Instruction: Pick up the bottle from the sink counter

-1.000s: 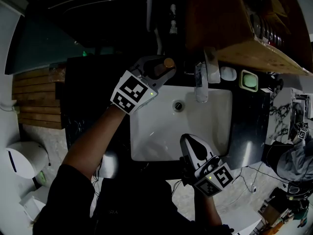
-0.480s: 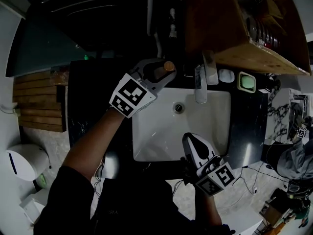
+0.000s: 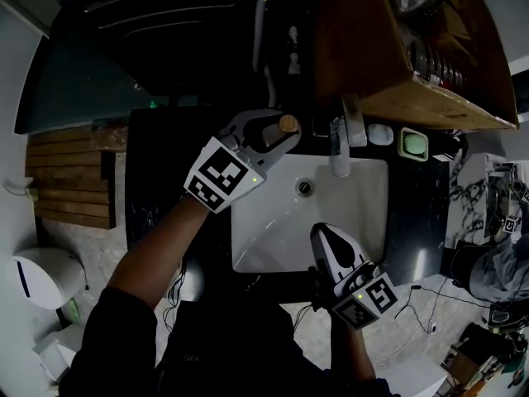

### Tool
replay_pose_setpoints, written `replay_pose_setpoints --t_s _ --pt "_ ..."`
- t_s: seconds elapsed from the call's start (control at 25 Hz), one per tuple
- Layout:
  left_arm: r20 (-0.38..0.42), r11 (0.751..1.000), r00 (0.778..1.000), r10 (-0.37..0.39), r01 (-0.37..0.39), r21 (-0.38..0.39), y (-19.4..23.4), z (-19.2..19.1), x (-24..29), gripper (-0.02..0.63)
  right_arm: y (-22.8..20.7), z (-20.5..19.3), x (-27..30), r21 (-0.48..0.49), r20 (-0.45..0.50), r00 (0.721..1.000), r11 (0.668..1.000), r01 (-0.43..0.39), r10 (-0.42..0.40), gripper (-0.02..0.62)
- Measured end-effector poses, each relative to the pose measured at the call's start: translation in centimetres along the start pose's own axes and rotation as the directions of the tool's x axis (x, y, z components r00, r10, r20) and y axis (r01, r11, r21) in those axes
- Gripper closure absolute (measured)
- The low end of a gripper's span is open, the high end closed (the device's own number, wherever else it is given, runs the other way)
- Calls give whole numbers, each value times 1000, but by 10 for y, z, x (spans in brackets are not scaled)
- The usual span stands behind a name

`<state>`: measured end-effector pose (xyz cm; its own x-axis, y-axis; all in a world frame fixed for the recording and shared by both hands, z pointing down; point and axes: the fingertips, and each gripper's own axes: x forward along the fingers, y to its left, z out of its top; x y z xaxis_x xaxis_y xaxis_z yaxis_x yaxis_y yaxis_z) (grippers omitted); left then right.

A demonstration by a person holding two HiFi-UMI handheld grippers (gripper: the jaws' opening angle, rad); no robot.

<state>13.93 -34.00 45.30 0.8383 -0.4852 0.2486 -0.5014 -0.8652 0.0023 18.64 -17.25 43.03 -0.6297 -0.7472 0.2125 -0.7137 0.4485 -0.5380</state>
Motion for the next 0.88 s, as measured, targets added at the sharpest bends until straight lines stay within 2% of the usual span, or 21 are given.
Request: replay_pose_setpoints --t_s 0.88 --pt "40 998 998 39 -38 -40 -48 44 -93 466 53 40 0 -91 70 997 996 -24 31 575"
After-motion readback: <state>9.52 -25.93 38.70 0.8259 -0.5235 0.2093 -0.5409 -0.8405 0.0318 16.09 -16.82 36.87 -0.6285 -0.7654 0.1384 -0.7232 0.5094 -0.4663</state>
